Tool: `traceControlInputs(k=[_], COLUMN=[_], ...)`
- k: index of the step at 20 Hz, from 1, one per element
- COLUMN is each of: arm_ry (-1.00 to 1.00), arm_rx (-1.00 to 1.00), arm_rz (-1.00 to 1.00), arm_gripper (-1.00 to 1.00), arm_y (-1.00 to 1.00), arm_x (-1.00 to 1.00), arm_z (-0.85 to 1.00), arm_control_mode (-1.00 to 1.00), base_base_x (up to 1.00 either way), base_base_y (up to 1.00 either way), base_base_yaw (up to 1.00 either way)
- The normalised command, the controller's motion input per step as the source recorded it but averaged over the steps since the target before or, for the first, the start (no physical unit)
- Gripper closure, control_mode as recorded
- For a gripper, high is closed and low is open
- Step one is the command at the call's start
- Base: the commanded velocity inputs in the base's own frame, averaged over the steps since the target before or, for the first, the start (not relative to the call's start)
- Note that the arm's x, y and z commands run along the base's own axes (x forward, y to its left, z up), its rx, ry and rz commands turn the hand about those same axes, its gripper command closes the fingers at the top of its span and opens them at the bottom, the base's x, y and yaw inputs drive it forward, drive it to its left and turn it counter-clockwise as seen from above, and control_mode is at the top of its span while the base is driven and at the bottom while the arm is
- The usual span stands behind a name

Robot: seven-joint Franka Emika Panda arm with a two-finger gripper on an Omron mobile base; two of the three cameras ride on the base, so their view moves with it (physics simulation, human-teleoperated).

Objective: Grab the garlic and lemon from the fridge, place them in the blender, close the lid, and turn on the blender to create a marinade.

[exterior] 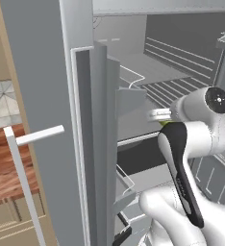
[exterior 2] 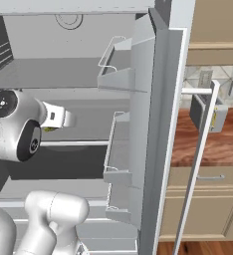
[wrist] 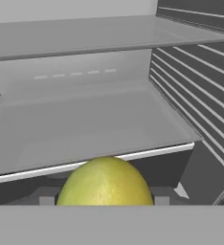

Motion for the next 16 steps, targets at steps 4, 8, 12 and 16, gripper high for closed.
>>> traceControlInputs(k=[4,8,12,16], arm_ry=[0.00,0.00,0.00,0.00], arm_rx=[0.00,0.00,0.00,0.00], arm_rz=[0.00,0.00,0.00,0.00], arm_gripper=[1.00,1.00,1.00,1.00], arm_y=[0.00,0.00,0.00,0.00], arm_x=[0.00,0.00,0.00,0.00], arm_z=[0.00,0.00,0.00,0.00], arm_control_mode=[1.00,1.00,1.00,1.00], base_base_x=[-0.28,-0.99,-1.00,-0.86], base_base_y=[0.00,-0.14,-0.40,-0.69], base_base_yaw=[-0.02,-0.06,-0.13,-0.44])
